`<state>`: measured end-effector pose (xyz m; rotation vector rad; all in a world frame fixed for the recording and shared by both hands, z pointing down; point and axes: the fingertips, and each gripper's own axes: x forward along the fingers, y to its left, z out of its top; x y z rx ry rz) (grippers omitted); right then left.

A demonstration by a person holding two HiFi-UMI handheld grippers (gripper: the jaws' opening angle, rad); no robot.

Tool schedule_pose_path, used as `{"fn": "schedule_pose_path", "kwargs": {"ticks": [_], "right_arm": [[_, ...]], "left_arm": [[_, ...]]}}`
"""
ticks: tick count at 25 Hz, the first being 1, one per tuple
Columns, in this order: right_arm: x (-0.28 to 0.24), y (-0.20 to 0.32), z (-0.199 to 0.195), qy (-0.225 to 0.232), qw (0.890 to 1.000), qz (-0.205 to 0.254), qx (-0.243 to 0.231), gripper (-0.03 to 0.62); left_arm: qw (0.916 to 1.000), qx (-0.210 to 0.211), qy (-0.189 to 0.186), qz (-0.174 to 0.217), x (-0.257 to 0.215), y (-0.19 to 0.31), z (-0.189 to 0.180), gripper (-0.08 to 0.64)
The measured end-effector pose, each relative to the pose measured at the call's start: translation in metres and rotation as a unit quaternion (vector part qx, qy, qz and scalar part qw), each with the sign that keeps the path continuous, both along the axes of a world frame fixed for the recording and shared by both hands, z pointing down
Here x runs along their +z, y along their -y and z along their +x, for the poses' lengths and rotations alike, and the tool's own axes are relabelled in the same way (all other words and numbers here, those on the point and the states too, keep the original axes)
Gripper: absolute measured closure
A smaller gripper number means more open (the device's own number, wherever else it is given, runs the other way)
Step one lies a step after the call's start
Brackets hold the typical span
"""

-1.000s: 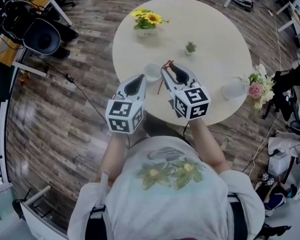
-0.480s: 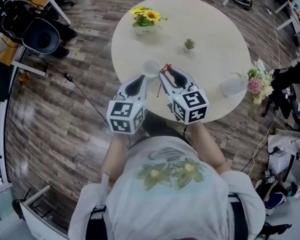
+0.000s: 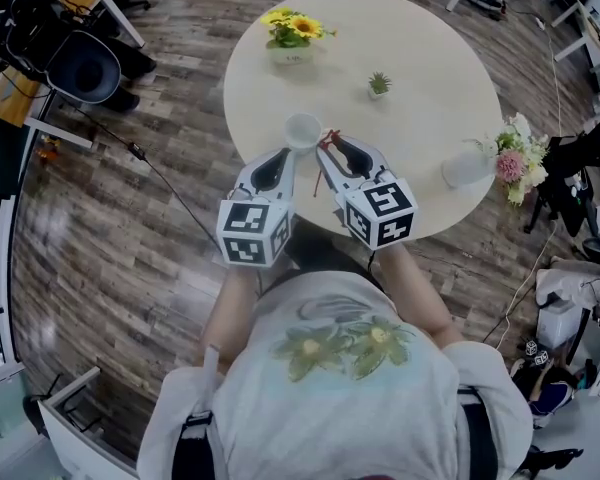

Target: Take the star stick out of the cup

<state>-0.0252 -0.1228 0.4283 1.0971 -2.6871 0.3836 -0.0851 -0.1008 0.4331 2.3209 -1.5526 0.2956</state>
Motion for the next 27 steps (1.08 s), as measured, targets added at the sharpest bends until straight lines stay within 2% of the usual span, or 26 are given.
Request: {"fn": "schedule_pose_path", "kwargs": {"ticks": [14, 27], "right_arm": [[-0.001, -0.011, -0.010, -0.011, 1.000, 0.008, -0.007, 0.460], [-0.008, 0.000, -0.011, -0.011, 1.000, 0.013, -0.002, 0.460]], "left_arm": [[1.0000, -0.001, 0.002, 0.000, 0.000, -0.008, -0.009, 0.557], [1.0000, 0.001, -0.001, 0.000, -0.003, 0.002, -0.010, 0.557]]}}
